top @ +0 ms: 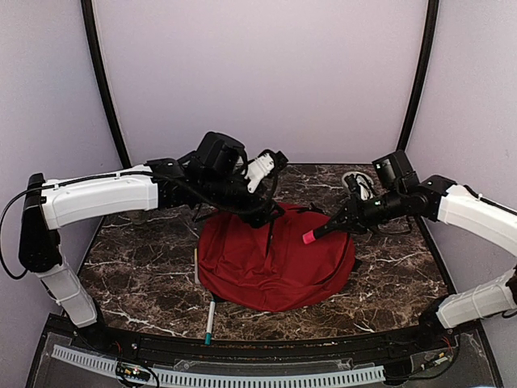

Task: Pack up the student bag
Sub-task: Place the pen in the upper front pocket of the bag.

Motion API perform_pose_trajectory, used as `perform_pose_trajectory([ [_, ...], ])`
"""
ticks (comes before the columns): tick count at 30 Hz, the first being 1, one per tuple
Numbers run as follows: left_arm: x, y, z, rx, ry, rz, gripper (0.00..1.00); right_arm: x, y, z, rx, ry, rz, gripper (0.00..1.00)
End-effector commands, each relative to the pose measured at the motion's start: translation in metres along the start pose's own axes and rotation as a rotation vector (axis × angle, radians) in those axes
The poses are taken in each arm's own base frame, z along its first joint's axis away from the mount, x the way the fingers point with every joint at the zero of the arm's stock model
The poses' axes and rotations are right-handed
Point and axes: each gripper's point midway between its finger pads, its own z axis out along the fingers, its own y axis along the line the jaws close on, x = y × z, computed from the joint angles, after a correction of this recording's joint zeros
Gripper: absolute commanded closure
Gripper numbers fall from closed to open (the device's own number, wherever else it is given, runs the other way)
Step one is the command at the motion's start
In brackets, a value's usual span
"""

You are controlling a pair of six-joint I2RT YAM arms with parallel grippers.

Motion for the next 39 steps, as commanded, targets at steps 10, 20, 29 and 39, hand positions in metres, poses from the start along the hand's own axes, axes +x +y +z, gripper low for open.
perform_pose_trajectory([
  [10,0.095,0.094,-0.065,-0.387,0.183,-0.544,0.21,-0.053,0.001,0.058,-0.201,-0.155,0.066,1.0],
  [20,0.113,0.088,-0.095,-0.42,0.198,-0.618,0.23,-0.073,0.0,0.103,-0.275,-0.178,0.134,1.0],
  [29,0.121,0.087,-0.113,-0.447,0.193,-0.631,0.23,-0.08,0.019,0.14,-0.326,-0.151,0.133,1.0],
  [39,0.126,0.085,-0.119,-0.454,0.2,-0.641,0.23,-0.076,0.023,0.167,-0.32,-0.226,0.144,1.0],
])
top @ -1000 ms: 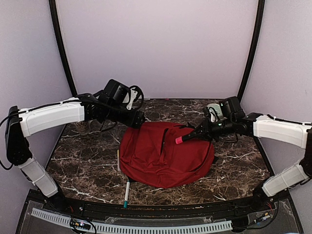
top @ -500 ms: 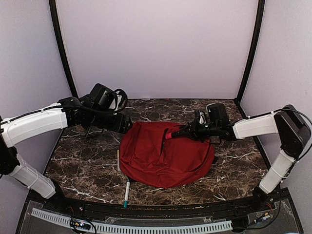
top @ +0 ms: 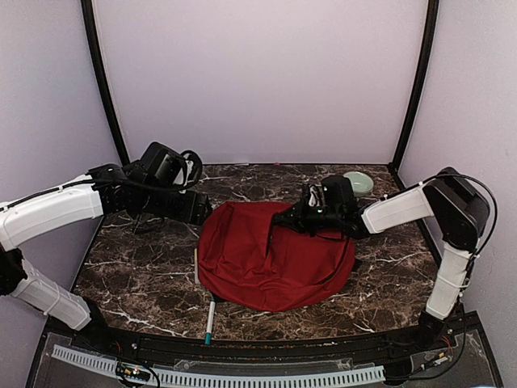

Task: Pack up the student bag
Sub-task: Place the pen in the upper front pocket of the bag.

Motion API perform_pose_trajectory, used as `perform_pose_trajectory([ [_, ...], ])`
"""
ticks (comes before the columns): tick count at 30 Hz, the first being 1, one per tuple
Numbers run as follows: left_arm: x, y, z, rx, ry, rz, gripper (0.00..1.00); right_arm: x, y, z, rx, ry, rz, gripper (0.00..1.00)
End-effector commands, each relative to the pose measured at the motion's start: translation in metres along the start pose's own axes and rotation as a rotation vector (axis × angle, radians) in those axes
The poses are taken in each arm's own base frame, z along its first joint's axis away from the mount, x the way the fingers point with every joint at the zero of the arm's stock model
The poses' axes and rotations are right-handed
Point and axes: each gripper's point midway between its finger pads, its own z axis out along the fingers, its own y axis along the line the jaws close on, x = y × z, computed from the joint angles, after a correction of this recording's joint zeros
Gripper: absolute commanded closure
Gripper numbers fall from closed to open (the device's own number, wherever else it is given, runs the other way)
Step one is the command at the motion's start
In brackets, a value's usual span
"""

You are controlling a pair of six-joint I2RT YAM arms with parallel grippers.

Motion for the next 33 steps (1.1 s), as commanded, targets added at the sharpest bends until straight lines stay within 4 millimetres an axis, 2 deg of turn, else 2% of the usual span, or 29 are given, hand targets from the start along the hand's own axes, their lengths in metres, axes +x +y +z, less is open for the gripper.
perform_pose_trajectory([
  [1,0.006,0.008,-0.01,-0.021,0.003,-0.009,0.23,-0.011,0.011,0.008,-0.051,-0.103,-0.024,1.0],
  [5,0.007,0.01,-0.013,-0.026,0.012,-0.001,0.23,-0.009,0.004,0.012,-0.075,-0.139,-0.017,1.0],
  [9,0.01,0.011,-0.014,-0.027,0.021,0.003,0.23,-0.003,0.006,0.023,-0.087,-0.128,-0.036,1.0],
  [17,0.007,0.002,-0.005,-0.006,0.045,0.033,0.23,0.008,0.011,0.037,-0.115,-0.107,-0.06,1.0],
  [20,0.006,-0.001,-0.002,0.004,0.047,0.038,0.23,0.012,0.011,0.041,-0.119,-0.079,-0.06,0.94],
  [26,0.005,-0.002,0.0,0.01,0.039,0.054,0.23,0.017,0.017,0.044,-0.082,-0.003,-0.097,0.74],
  [33,0.005,0.001,0.001,-0.005,0.028,0.062,0.24,0.023,0.01,0.014,0.091,0.034,-0.198,0.66],
])
